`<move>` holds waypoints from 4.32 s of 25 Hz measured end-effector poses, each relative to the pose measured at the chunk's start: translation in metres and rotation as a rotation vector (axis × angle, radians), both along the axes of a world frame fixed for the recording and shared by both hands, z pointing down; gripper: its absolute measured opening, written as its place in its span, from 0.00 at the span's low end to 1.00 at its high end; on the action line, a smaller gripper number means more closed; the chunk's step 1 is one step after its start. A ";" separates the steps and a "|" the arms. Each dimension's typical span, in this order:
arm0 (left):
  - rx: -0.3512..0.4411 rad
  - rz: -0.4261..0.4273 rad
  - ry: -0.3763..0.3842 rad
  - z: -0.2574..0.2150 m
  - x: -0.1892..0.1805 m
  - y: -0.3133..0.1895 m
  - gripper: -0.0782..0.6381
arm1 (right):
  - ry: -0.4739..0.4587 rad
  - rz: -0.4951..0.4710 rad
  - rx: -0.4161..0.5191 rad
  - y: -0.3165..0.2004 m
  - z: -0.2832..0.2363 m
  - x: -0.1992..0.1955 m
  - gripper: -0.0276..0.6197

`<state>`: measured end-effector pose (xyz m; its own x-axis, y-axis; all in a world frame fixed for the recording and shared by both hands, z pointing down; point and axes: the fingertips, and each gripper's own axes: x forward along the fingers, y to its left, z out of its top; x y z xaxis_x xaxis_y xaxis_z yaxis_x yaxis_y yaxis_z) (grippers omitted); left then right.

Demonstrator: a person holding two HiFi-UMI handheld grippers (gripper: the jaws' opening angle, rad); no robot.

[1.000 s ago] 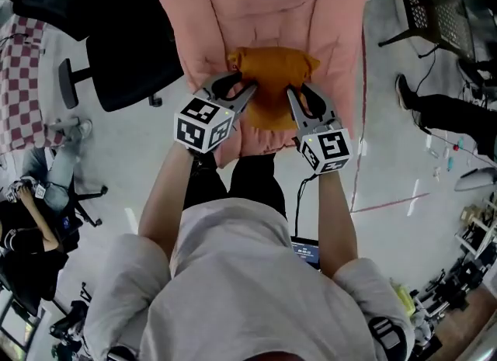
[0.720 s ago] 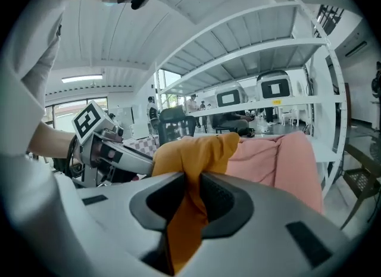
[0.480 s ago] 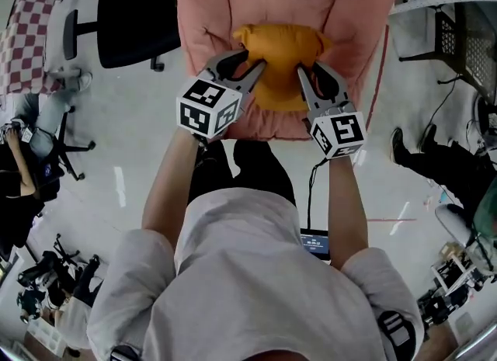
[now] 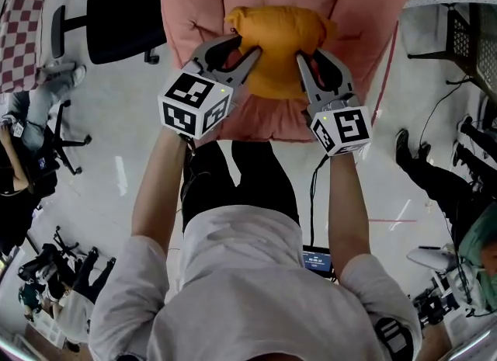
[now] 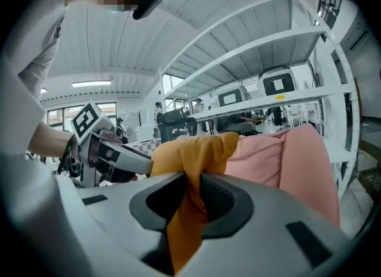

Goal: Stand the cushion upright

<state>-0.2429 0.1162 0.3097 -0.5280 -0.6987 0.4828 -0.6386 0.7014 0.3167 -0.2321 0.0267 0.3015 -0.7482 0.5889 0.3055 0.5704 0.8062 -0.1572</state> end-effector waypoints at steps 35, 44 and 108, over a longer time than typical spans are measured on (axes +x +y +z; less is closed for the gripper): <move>-0.029 -0.051 0.006 0.104 -0.089 -0.029 0.31 | 0.051 -0.001 -0.059 -0.030 0.115 -0.092 0.18; -0.052 -0.049 0.010 0.115 -0.094 -0.018 0.31 | 0.076 -0.002 -0.050 -0.018 0.131 -0.097 0.18; -0.058 -0.307 0.099 0.155 -0.116 -0.019 0.41 | 0.299 0.194 0.039 -0.079 0.179 -0.131 0.41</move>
